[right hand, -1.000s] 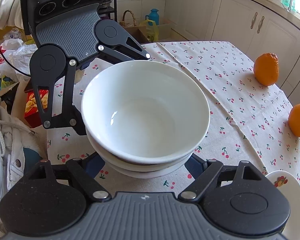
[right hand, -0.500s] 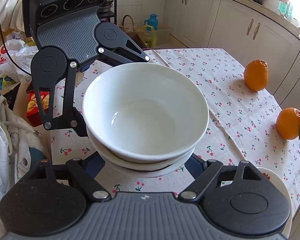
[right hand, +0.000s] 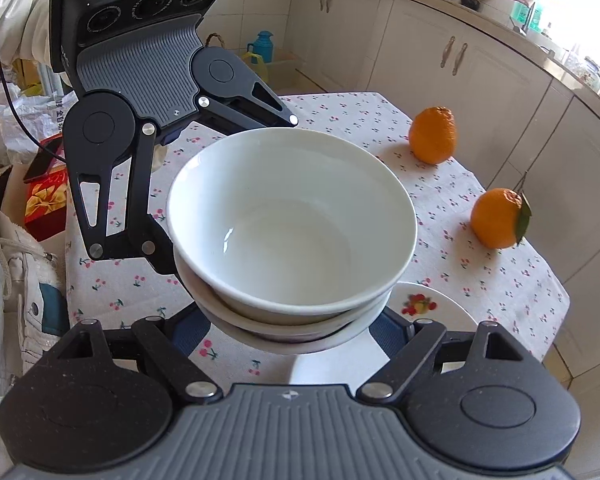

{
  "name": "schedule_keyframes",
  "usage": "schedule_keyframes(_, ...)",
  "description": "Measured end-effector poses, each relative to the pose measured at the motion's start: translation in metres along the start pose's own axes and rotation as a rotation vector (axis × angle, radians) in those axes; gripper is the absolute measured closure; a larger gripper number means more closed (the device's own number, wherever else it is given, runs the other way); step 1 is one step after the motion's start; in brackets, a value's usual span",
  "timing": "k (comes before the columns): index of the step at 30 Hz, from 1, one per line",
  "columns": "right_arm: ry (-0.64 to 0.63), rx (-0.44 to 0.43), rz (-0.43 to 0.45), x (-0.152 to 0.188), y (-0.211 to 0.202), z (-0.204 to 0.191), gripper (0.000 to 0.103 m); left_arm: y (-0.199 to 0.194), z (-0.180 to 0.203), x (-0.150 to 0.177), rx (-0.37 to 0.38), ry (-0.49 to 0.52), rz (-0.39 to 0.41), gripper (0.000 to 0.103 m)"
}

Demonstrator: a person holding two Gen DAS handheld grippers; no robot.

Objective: Organize plates and bowls
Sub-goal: 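Carry the bowl stack with both grippers over the white plate stack, then lower the bowl stack onto the plates and open both grippers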

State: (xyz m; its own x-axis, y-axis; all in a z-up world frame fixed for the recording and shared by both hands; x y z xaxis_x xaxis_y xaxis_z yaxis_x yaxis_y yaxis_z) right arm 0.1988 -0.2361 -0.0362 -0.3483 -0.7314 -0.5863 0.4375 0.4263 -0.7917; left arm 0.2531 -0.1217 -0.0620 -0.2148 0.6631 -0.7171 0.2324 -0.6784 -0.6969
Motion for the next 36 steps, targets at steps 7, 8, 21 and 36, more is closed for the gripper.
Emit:
schedule_keyframes(7, 0.050, 0.057, -0.028, 0.030, -0.009, 0.033, 0.014, 0.039, -0.005, -0.028, 0.038, 0.034, 0.006, 0.021)
schedule_keyframes(8, 0.060, 0.059, -0.031, 0.035, -0.008, 0.037, 0.014, 0.044, -0.005, -0.030, 0.043, 0.036, 0.003, 0.021)
schedule_keyframes(21, 0.145, 0.064, -0.034, 0.065, -0.001, 0.063, 0.014, 0.080, -0.010, -0.042, 0.071, 0.060, -0.027, 0.022)
schedule_keyframes(36, 0.213, 0.055, -0.026, 0.076, 0.004, 0.072, 0.014, 0.090, -0.012, -0.044, 0.065, 0.076, -0.028, 0.022)
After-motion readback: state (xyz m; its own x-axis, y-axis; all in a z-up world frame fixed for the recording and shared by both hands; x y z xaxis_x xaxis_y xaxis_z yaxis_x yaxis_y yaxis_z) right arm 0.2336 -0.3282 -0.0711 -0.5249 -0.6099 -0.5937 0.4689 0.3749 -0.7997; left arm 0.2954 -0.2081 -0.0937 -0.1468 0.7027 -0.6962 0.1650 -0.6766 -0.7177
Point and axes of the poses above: each gripper's, at about its wrist camera, not at the fingertips, and y roughly the way its jaws point, z to its right, x to its underside, the point moved 5 cm from there along y, roughly the way its jaws point, and after that the axes turned 4 degrees about -y, right-handed, at the moved point
